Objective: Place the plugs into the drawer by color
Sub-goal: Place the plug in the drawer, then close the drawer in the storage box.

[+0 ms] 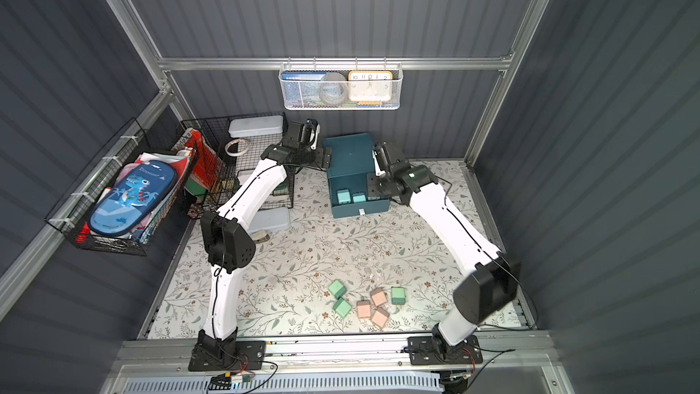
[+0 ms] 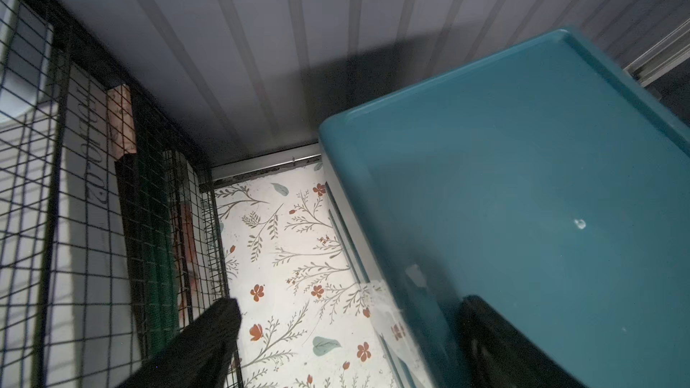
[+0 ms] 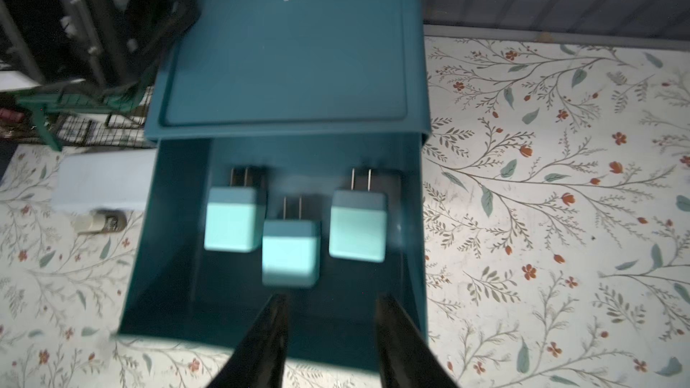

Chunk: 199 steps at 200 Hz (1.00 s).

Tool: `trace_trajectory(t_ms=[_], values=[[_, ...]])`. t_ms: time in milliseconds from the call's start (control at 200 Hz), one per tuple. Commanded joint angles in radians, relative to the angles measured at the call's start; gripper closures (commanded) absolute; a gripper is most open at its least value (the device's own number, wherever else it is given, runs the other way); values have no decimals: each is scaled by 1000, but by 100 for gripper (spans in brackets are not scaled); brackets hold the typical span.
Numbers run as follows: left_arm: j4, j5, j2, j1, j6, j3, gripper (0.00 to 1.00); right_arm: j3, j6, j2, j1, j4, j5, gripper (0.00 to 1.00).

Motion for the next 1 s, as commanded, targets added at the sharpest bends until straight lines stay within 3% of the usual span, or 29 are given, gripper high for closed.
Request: trace_trajectory(t_ms=[0,145,245,340,575,991], values=[[-14,-13,-26,5,13,-45,10,-270,93,-161,31,246,-87,70],[-24,2,-25,-6,0,-75,12,-533,171,-318,116,452,-61,90],[-13,9,-33,-10,-4,-101,12,-646,202,-336,186,584,-18,95],[-14,18,-29,-14,-10,-116,12,-701,228,-294,189,685,18,97],[-19,14,-43,-20,-6,-177,12,-687,188,-156,145,837,15,100],[-9,8,-65,-28,-4,-242,12,-515,160,11,63,864,-57,100]])
